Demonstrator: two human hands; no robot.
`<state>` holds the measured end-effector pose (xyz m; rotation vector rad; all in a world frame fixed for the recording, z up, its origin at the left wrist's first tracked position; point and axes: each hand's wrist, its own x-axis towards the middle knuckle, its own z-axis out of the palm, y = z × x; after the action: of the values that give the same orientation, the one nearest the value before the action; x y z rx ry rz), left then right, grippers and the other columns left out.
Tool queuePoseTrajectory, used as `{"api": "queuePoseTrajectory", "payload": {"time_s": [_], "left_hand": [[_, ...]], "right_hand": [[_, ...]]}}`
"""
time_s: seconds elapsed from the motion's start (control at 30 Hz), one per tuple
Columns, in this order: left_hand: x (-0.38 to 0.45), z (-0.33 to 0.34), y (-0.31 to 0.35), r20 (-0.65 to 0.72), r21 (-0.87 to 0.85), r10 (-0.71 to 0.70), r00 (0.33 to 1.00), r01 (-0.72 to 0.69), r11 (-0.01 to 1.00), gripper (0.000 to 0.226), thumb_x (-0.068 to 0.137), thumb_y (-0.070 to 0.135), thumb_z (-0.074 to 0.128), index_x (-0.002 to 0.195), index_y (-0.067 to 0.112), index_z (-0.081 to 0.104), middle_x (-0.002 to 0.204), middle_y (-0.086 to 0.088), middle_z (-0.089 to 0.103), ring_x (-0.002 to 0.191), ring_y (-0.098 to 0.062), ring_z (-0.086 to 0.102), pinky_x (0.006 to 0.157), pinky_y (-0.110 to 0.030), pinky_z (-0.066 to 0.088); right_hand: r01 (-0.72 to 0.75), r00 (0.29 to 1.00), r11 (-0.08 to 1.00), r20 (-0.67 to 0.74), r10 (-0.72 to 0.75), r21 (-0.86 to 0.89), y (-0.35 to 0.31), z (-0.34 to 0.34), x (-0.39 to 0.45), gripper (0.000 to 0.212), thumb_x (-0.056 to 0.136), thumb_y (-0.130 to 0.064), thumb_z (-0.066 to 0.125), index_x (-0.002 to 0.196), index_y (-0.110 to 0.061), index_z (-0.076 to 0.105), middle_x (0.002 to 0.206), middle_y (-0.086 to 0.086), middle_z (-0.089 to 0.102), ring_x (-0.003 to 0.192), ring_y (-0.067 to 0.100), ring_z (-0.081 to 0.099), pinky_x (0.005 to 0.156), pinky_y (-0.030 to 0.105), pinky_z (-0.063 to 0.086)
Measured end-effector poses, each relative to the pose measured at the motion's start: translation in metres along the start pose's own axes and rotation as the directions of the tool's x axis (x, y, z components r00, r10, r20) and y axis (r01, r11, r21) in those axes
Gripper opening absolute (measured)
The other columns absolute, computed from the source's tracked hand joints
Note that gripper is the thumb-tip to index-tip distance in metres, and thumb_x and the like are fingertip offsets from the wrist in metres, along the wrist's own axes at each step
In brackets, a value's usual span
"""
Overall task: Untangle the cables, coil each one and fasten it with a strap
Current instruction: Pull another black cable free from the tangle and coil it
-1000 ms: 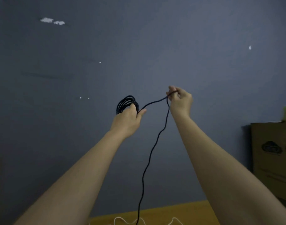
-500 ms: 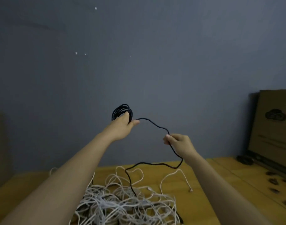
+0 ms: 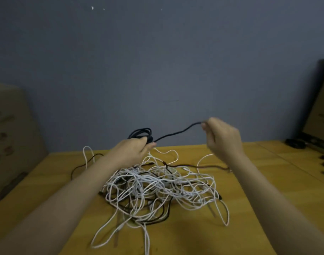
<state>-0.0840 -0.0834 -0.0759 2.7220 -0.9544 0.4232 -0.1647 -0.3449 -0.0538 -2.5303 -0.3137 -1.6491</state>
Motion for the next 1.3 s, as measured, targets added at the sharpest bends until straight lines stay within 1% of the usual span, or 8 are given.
{"api": "queuePoseTrajectory", "payload": {"time_s": [0.2, 0.4, 0.5, 0.7, 0.87, 0.97, 1.1, 1.3], "left_hand": [[-0.049, -0.014, 0.016, -0.096, -0.538, 0.099, 0.99, -0.135, 0.832, 0.048, 0.095, 0.056, 0.029, 0.068, 0.02, 0.044, 0.052, 0.01, 0.044, 0.047, -0.006, 0.043, 0.049, -0.021, 0.035], [-0.065, -0.034, 0.016, -0.086, -0.986, 0.102, 0.991, -0.1, 0.137, 0.039, 0.093, 0.037, 0.034, 0.062, 0.017, 0.045, 0.043, 0.01, 0.03, 0.036, -0.004, 0.022, 0.037, -0.015, 0.022], [-0.063, -0.044, 0.017, -0.149, -0.989, 0.01, 0.989, -0.149, -0.004, 0.042, 0.095, 0.044, 0.033, 0.063, 0.019, 0.046, 0.042, 0.011, 0.029, 0.033, -0.003, 0.022, 0.038, -0.017, 0.024], [-0.018, -0.049, 0.023, -0.229, -0.973, -0.287, 0.93, -0.222, 0.058, 0.026, 0.104, 0.024, 0.03, 0.08, 0.016, 0.035, 0.061, 0.003, 0.04, 0.047, -0.007, 0.038, 0.056, -0.022, 0.032], [0.019, -0.037, 0.021, -0.344, -0.723, -0.272, 0.899, -0.069, 0.688, 0.015, 0.103, 0.016, 0.033, 0.089, 0.011, 0.035, 0.077, -0.008, 0.05, 0.07, -0.02, 0.05, 0.078, -0.035, 0.043], [0.028, -0.041, 0.009, -0.346, -0.378, -0.236, 0.908, 0.095, 0.921, 0.025, 0.103, 0.029, 0.035, 0.105, 0.005, 0.038, 0.085, -0.013, 0.056, 0.081, -0.034, 0.059, 0.065, -0.041, 0.044], [0.031, -0.05, -0.001, -0.243, -0.012, -0.15, 0.958, 0.152, 0.988, 0.034, 0.103, 0.03, 0.036, 0.114, -0.001, 0.04, 0.061, -0.001, 0.047, 0.054, -0.024, 0.053, 0.043, -0.03, 0.024], [0.036, -0.052, 0.005, -0.074, 0.101, -0.037, 0.997, 0.044, 0.994, 0.062, 0.091, 0.061, 0.043, 0.121, 0.006, 0.037, 0.083, -0.001, 0.055, 0.068, -0.02, 0.049, 0.055, -0.034, 0.032]], "right_hand": [[-0.074, 0.994, 0.996, 0.079, 0.069, 0.051, -0.017, 0.039, 0.038, 0.026, 0.097, -0.022, 0.052, 0.091, 0.001, 0.064, 0.08, 0.018, 0.055, 0.076, 0.036, 0.05, 0.064, 0.041, 0.036], [-0.161, 0.916, 0.951, 0.398, 0.045, 0.265, -0.064, 0.077, 0.016, 0.029, 0.101, -0.03, 0.042, 0.105, -0.007, 0.059, 0.097, 0.011, 0.058, 0.094, 0.029, 0.051, 0.073, 0.042, 0.043], [-0.129, 0.899, 0.931, 0.437, -0.036, 0.341, -0.085, 0.085, -0.001, 0.027, 0.101, -0.031, 0.041, 0.105, -0.01, 0.057, 0.097, 0.006, 0.06, 0.088, 0.027, 0.056, 0.07, 0.041, 0.046], [-0.162, 0.838, 0.915, 0.541, -0.071, 0.37, -0.107, 0.086, -0.02, 0.03, 0.102, -0.032, 0.04, 0.125, -0.014, 0.047, 0.12, 0.008, 0.061, 0.101, 0.032, 0.059, 0.076, 0.045, 0.049], [-0.158, 0.851, 0.945, 0.525, -0.017, 0.285, -0.112, 0.079, -0.018, 0.03, 0.099, -0.026, 0.045, 0.128, -0.018, 0.049, 0.112, 0.008, 0.066, 0.092, 0.033, 0.062, 0.066, 0.041, 0.05], [-0.285, 0.805, 0.93, 0.585, 0.1, 0.234, -0.099, 0.07, -0.014, 0.02, 0.097, -0.026, 0.05, 0.11, -0.018, 0.064, 0.092, 0.006, 0.069, 0.082, 0.027, 0.064, 0.063, 0.034, 0.049], [-0.444, 0.808, 0.854, 0.534, 0.251, 0.27, -0.076, 0.055, -0.009, 0.018, 0.091, -0.025, 0.059, 0.1, -0.015, 0.072, 0.063, -0.01, 0.057, 0.057, 0.007, 0.052, 0.052, 0.018, 0.038], [-0.289, 0.854, 0.93, 0.379, 0.357, -0.226, -0.05, 0.036, 0.024, 0.039, 0.087, -0.054, 0.058, 0.088, -0.016, 0.067, 0.086, 0.003, 0.064, 0.077, 0.028, 0.061, 0.057, 0.027, 0.036]]}}
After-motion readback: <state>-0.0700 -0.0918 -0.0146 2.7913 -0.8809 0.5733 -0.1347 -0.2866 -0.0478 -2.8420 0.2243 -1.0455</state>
